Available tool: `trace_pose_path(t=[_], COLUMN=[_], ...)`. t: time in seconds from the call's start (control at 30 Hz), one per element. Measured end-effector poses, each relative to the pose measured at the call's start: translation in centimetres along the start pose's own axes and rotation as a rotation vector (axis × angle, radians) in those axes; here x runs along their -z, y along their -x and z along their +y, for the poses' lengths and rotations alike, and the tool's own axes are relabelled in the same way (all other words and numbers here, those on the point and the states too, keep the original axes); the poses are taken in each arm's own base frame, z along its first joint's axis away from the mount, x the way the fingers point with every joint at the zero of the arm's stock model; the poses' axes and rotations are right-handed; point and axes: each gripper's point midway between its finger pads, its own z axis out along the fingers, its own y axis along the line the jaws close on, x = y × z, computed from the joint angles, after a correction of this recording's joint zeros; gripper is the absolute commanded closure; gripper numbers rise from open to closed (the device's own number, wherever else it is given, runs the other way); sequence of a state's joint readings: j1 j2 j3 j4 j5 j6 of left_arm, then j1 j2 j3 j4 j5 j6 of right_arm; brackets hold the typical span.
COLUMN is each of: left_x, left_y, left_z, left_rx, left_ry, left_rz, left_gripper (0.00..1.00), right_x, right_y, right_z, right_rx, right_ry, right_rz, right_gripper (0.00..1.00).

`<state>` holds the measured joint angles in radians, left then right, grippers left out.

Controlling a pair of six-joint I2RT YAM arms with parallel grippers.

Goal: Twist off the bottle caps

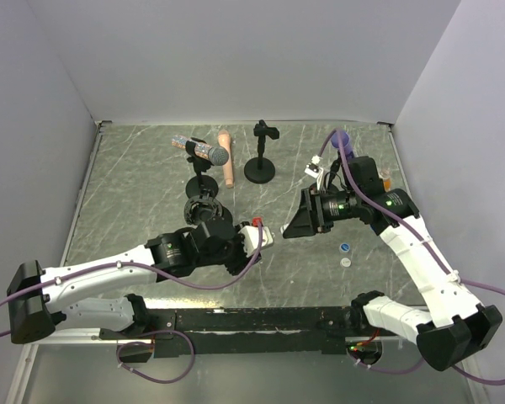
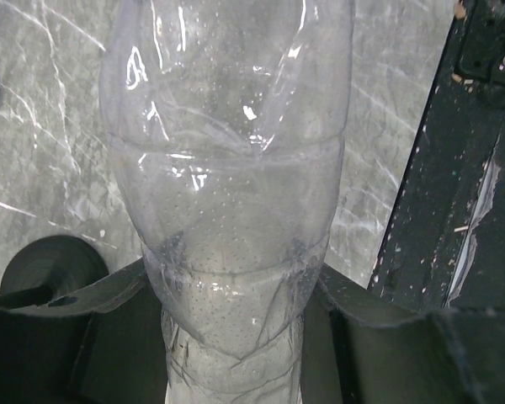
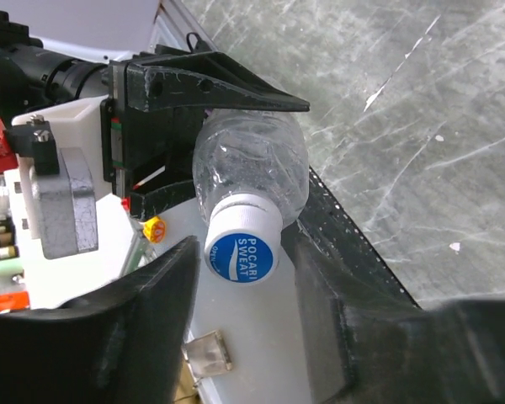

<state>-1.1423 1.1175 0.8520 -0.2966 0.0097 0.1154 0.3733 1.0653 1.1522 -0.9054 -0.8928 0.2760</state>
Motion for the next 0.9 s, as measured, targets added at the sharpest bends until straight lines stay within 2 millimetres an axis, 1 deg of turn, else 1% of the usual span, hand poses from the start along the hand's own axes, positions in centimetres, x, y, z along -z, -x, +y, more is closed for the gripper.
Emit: trace_pose_path(t=[0.07, 0.13, 0.23, 0.27, 0.37, 0.47, 0.57, 0.63, 0.7, 0.83, 0.87, 0.9], left_x=[0.1, 0.1, 0.1, 0.1, 0.1, -0.1, -0.1, -0.1, -0.1, -0.1, -0.1, -0.1], left_y=[0.3, 0.5, 0.5, 0.5, 0.4, 0.3, 0.2, 0.2, 0.3, 0.4, 0.4, 0.4], left_z=[0.0, 0.1, 0.1, 0.1, 0.1, 0.0, 0.0, 0.0, 0.0, 0.0, 0.0, 0.0], left_rx=[0.001, 0.001, 0.002, 0.001, 0.001, 0.001, 0.001, 0.001, 0.001, 0.001, 0.001, 0.001], left_ry=[0.001, 0.001, 0.001, 0.001, 0.001, 0.000, 0.000, 0.000, 0.000, 0.000, 0.000, 0.000], left_rz=[-0.007, -0.010, -0.010, -0.010, -0.009, -0.002, 0.000, 0.000, -0.002, -0.005, -0.006, -0.006], left_gripper=[0.76, 0.76, 0.76, 0.76, 0.76, 0.75, 0.76, 0.76, 0.76, 0.76, 0.76, 0.76], right_x=[0.0, 0.0, 0.0, 0.0, 0.0, 0.1, 0.2, 0.2, 0.2, 0.2, 0.2, 0.2], right_y=[0.0, 0.1, 0.1, 0.1, 0.3, 0.5, 0.9, 1.0, 1.0, 1.1, 1.1, 1.1], right_z=[0.0, 0.1, 0.2, 0.2, 0.3, 0.5, 0.8, 0.8, 0.8, 0.4, 0.4, 0.4], right_rx=[0.005, 0.007, 0.011, 0.009, 0.014, 0.022, 0.031, 0.031, 0.029, 0.028, 0.032, 0.037], right_ry=[0.003, 0.004, 0.010, 0.012, 0.017, 0.019, 0.021, 0.020, 0.018, 0.002, 0.001, 0.000], right_rz=[-0.002, -0.002, -0.002, -0.002, -0.008, -0.017, -0.026, -0.030, -0.031, -0.036, -0.036, -0.036], right_gripper=[0.52, 0.47, 0.32, 0.29, 0.29, 0.34, 0.44, 0.46, 0.51, 0.75, 0.82, 0.87])
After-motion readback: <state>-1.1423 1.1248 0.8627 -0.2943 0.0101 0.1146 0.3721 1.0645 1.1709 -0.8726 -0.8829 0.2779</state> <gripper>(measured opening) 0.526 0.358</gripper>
